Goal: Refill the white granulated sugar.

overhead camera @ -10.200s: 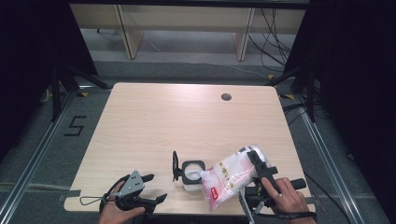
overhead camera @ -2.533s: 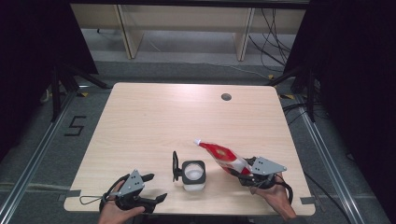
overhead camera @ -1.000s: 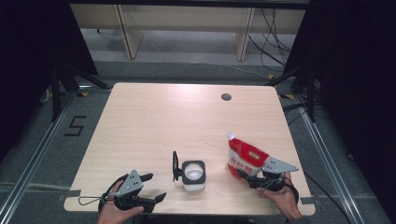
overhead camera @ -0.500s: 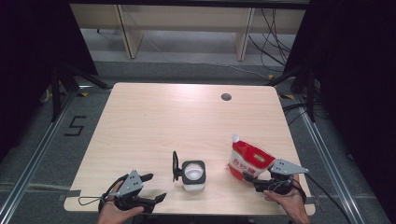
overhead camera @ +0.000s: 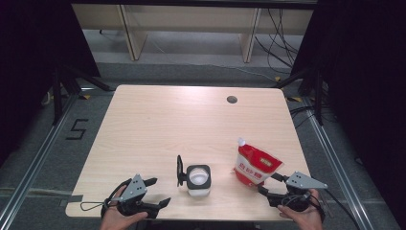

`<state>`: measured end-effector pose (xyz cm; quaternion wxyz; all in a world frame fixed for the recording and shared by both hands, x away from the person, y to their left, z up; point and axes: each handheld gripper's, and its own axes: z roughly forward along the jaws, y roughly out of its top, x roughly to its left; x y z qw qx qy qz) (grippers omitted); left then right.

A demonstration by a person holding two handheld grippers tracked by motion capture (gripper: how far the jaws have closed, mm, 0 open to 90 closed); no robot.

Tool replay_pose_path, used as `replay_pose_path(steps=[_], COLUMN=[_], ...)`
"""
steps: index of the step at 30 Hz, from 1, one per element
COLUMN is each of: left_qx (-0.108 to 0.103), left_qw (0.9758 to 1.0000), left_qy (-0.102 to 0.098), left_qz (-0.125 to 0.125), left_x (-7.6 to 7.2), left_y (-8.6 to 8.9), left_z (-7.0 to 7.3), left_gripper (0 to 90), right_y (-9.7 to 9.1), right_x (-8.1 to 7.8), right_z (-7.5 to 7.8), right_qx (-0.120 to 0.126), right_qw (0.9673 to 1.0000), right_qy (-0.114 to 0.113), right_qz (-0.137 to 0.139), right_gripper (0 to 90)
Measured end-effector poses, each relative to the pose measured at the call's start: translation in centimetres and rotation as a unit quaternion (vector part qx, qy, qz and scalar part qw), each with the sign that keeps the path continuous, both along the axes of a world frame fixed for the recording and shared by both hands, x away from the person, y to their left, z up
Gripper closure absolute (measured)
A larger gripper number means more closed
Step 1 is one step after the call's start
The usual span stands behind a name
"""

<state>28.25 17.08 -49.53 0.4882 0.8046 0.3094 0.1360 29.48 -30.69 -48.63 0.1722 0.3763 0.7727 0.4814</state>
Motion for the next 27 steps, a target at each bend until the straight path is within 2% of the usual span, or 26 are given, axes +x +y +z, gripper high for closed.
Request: replay_pose_path(steps=[1, 2, 3, 5, 6, 7, 8, 9, 10, 11, 12, 15, 16, 17, 18, 19, 20, 21, 22, 23, 25, 26, 27], left_qx=[0.014, 0.01, 0.011, 0.011, 0.001, 0.0, 0.004, 0.009, 0.004, 0.016, 0.005, 0.002, 0.007, 0.0, 0.007, 0.007, 0.005, 0.004, 0.004, 0.004, 0.018, 0.006, -0.002], left_qw=[0.9999, 0.9999, 0.9999, 0.9999, 1.0, 1.0, 1.0, 0.9999, 1.0, 0.9998, 1.0, 1.0, 1.0, 1.0, 0.9999, 0.9999, 0.9999, 0.9999, 0.9999, 0.9999, 0.9997, 0.9999, 1.0], left_qy=[-0.003, -0.002, 0.003, -0.004, 0.001, -0.003, -0.007, -0.006, -0.007, -0.011, 0.001, -0.003, -0.006, -0.003, -0.007, -0.009, -0.009, -0.009, -0.01, -0.01, -0.017, -0.012, -0.003], left_qz=[-0.004, -0.003, -0.004, -0.006, 0.001, -0.002, -0.003, -0.007, -0.004, -0.01, -0.002, -0.001, -0.003, 0.0, -0.001, -0.005, -0.004, -0.003, -0.003, -0.002, -0.006, -0.003, 0.002], left_x=[0.1, 0.2, 0.2, 0.1, 0.0, 0.1, 0.1, 0.2, 0.1, 0.2, 0.1, 0.1, 0.1, 0.0, 0.1, 0.2, 0.2, 0.2, 0.1, 0.1, 0.2, 0.1, 0.1], left_y=[0.1, 0.1, 0.0, 0.1, 0.0, 0.0, 0.1, 0.2, 0.1, 0.1, 0.0, -0.1, 0.0, 0.0, 0.0, 0.1, 0.0, 0.1, 0.1, 0.1, 0.3, 0.1, 0.0], left_z=[0.1, 0.0, 0.0, 0.0, 0.0, 0.1, 0.1, 0.2, 0.1, 0.2, 0.0, 0.1, 0.2, 0.1, 0.2, 0.1, 0.1, 0.1, 0.2, 0.2, 0.3, 0.2, 0.1], left_gripper=[17.5, 17.5, 17.5, 17.5, 17.5, 17.5, 17.6, 17.5, 17.5, 17.5, 17.5, 17.6, 17.6, 17.7, 17.7, 17.7, 17.6, 17.7, 17.6, 17.6, 17.6, 17.7, 17.7], right_y=[0.0, 0.0, 0.0, 0.2, 0.0, 0.1, 0.0, 0.1, 0.1, 0.0, 0.0, 0.2, 0.3, 0.2, 0.2, 0.3, 0.5, 0.4, 0.6, 0.6, 0.7, 0.7, 1.0], right_x=[-0.3, -0.2, -0.4, -0.9, -0.8, -1.2, -1.1, -1.4, -1.7, -1.6, -1.7, -2.0, -2.2, -2.2, -2.4, -2.5, -2.9, -2.9, -3.1, -3.0, -3.4, -3.4, -3.8], right_z=[0.0, -0.1, 0.0, 0.1, 0.1, 0.1, 0.1, 0.2, 0.2, 0.2, 0.2, 0.1, 0.2, 0.2, 0.3, 0.2, 0.3, 0.3, 0.3, 0.3, 0.3, 0.2, 0.2], right_qx=[-0.01, -0.016, -0.015, -0.016, -0.027, -0.02, -0.032, -0.03, -0.027, -0.038, -0.039, -0.053, -0.054, -0.059, -0.058, -0.056, -0.044, -0.055, -0.051, -0.055, -0.059, -0.058, -0.057], right_qw=[0.9999, 0.9999, 0.9999, 0.9995, 0.9995, 0.9993, 0.9993, 0.9991, 0.999, 0.999, 0.999, 0.9985, 0.9982, 0.9979, 0.9979, 0.9979, 0.998, 0.9979, 0.998, 0.9981, 0.9975, 0.9978, 0.9971], right_qy=[0.005, -0.003, 0.001, 0.018, 0.003, 0.016, 0.003, 0.007, 0.013, 0.003, 0.008, 0.004, 0.007, 0.003, 0.0, 0.006, 0.023, 0.011, 0.016, 0.006, 0.015, 0.02, 0.033], right_qz=[-0.007, -0.006, -0.007, -0.021, -0.014, -0.026, -0.021, -0.029, -0.031, -0.023, -0.022, -0.016, -0.027, -0.027, -0.03, -0.03, -0.039, -0.032, -0.035, -0.028, -0.036, -0.026, -0.038], right_gripper=[27.9, 27.8, 27.8, 27.7, 27.7, 27.8, 28.3, 28.4, 28.3, 28.3, 28.3, 28.1, 28.1, 28.1, 28.0, 28.0, 28.1, 28.1, 28.0, 28.0, 27.1, 27.0, 26.9])
